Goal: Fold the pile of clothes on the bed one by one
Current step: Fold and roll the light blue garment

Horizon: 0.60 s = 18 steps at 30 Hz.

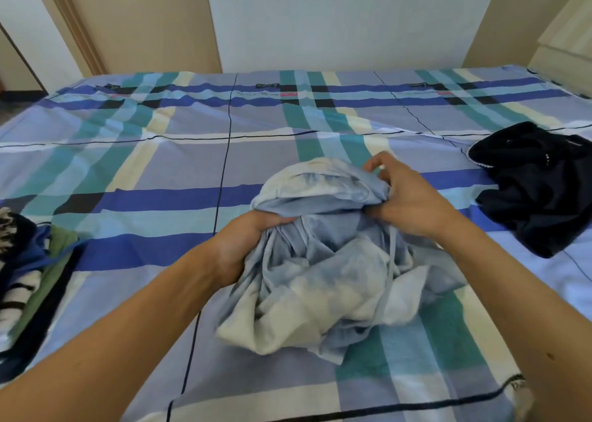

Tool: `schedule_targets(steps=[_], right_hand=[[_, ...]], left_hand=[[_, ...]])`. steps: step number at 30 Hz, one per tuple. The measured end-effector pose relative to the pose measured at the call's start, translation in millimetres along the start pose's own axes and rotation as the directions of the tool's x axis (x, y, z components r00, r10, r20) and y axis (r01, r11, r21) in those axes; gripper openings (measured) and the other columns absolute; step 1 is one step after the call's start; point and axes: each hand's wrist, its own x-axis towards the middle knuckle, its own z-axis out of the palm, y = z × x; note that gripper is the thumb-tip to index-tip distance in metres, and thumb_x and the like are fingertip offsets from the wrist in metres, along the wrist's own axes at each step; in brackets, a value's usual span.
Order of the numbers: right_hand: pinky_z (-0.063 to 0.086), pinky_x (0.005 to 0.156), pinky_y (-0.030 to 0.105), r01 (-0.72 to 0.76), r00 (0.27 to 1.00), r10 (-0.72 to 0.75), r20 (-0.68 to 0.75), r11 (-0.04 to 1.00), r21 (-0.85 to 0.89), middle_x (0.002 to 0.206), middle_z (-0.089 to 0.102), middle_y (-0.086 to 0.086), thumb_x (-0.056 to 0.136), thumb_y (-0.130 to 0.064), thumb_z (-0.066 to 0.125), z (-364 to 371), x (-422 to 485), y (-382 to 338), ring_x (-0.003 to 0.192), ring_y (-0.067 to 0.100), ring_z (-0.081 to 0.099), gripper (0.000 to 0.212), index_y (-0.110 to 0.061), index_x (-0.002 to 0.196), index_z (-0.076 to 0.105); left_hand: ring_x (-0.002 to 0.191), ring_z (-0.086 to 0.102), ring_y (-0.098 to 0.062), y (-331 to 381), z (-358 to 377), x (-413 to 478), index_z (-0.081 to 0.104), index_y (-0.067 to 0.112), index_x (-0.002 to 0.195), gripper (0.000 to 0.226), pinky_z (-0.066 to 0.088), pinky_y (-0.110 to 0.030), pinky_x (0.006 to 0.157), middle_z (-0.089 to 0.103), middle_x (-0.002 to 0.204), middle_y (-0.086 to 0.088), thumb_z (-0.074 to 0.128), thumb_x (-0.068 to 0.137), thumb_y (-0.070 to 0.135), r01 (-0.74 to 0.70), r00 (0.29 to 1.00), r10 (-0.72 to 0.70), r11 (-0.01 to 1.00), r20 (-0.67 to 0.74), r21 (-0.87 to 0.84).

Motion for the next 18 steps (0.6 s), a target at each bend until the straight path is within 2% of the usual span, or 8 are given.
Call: schedule_targets(steps=[3, 5, 7, 9, 10, 14, 16, 18], right_hand=[[0.039, 0.089, 0.045, -0.107, 0.905, -0.039, -0.423, 0.943, -0.316, 0.117, 0.049, 0.009, 0.066, -0.014, 0.08, 0.4, -8.3, -5.7, 0.109, 0.035, 0.049, 0.081, -0.022, 0.135, 0.039], [0.04, 0.086, 0.043, 0.046, 0.822, -0.203, -0.533, 0.955, -0.292, 0.116, 0.043, 0.004, 0.067, -0.017, 0.081, 3.0, -24.5, -25.4, 0.105, 0.031, 0.049, 0.075, -0.019, 0.131, 0.042], [0.044, 0.08, 0.033, 0.224, 0.847, -0.231, -0.478, 0.972, -0.073, 0.109, 0.042, -0.007, 0.075, -0.033, 0.079, 10.9, -44.2, -50.2, 0.094, 0.018, 0.05, 0.054, -0.023, 0.118, 0.047], [0.042, 0.082, 0.021, 0.182, 0.956, -0.136, -0.26, 0.97, 0.161, 0.112, 0.044, -0.009, 0.071, -0.057, 0.073, 24.4, -57.6, -64.1, 0.095, 0.007, 0.05, 0.059, -0.031, 0.118, 0.048], [0.041, 0.087, 0.02, 0.109, 0.988, -0.089, -0.128, 0.982, 0.156, 0.12, 0.042, -0.008, 0.066, -0.063, 0.071, 31.6, -59.2, -62.2, 0.103, 0.006, 0.05, 0.071, -0.035, 0.126, 0.045], [0.034, 0.112, 0.047, -0.002, 0.996, 0.012, 0.09, 0.994, -0.106, 0.16, 0.006, -0.002, 0.076, -0.038, 0.081, 45.4, -46.2, -31.3, 0.145, 0.031, 0.028, 0.106, -0.039, 0.154, 0.009], [0.029, 0.114, 0.044, -0.028, 0.997, 0.03, 0.067, 0.999, -0.03, 0.164, -0.003, -0.002, 0.079, -0.024, 0.081, 48.9, -37.7, -20.5, 0.148, 0.032, 0.024, 0.113, -0.039, 0.156, 0.001], [0.029, 0.117, 0.039, 0.007, 0.999, -0.011, 0.033, 0.993, 0.122, 0.164, 0.005, -0.003, 0.074, -0.029, 0.084, 55.7, -23.2, -13.1, 0.148, 0.024, 0.025, 0.116, -0.04, 0.157, 0.002]], left_hand=[[0.08, 0.074, -0.026, 5.5, 9.2, -5.5, 0.073, 0.008, 0.102, 0.023, 0.061, -0.032, 0.072, 0.076, 0.098, -0.015, 0.06, 0.088, 0.02, -0.069, 0.997, 0.063, 0.987, -0.049, -0.148], [0.072, 0.074, -0.023, 9.1, 14.8, -8.6, 0.073, 0.009, 0.096, 0.024, 0.061, -0.029, 0.062, 0.077, 0.09, -0.012, 0.053, 0.097, 0.022, -0.121, 0.991, 0.102, 0.963, -0.09, -0.24], [0.069, 0.074, -0.023, 14.1, 19.7, -11.5, 0.073, 0.008, 0.093, 0.029, 0.062, -0.03, 0.059, 0.077, 0.087, -0.012, 0.05, 0.1, 0.025, -0.163, 0.984, 0.132, 0.941, -0.124, -0.298], [0.067, 0.074, -0.021, 15.8, 22.8, -16.3, 0.072, 0.008, 0.09, 0.031, 0.061, -0.031, 0.06, 0.076, 0.086, -0.012, 0.049, 0.101, 0.026, -0.211, 0.972, 0.163, 0.922, -0.169, -0.325], [0.07, 0.074, -0.02, 14.9, 23.2, -18.7, 0.072, 0.009, 0.093, 0.03, 0.061, -0.03, 0.064, 0.076, 0.088, -0.011, 0.049, 0.101, 0.027, -0.234, 0.964, 0.177, 0.919, -0.198, -0.318], [0.087, 0.075, -0.027, 12.1, 20.2, -31.8, 0.072, 0.011, 0.113, 0.034, 0.06, -0.036, 0.075, 0.076, 0.103, -0.012, 0.055, 0.097, 0.035, -0.21, 0.97, 0.149, 0.913, -0.193, -0.349], [0.085, 0.075, -0.028, 11.7, 20.1, -38.6, 0.077, 0.01, 0.108, 0.038, 0.063, -0.037, 0.067, 0.076, 0.102, -0.012, 0.058, 0.088, 0.036, -0.216, 0.976, 0.189, 0.887, -0.108, -0.407], [0.081, 0.076, -0.026, 11.6, 20.3, -46.5, 0.082, 0.009, 0.091, 0.035, 0.062, -0.037, 0.059, 0.077, 0.097, -0.012, 0.061, 0.075, 0.033, -0.226, 0.966, 0.259, 0.863, 0.012, -0.453]])
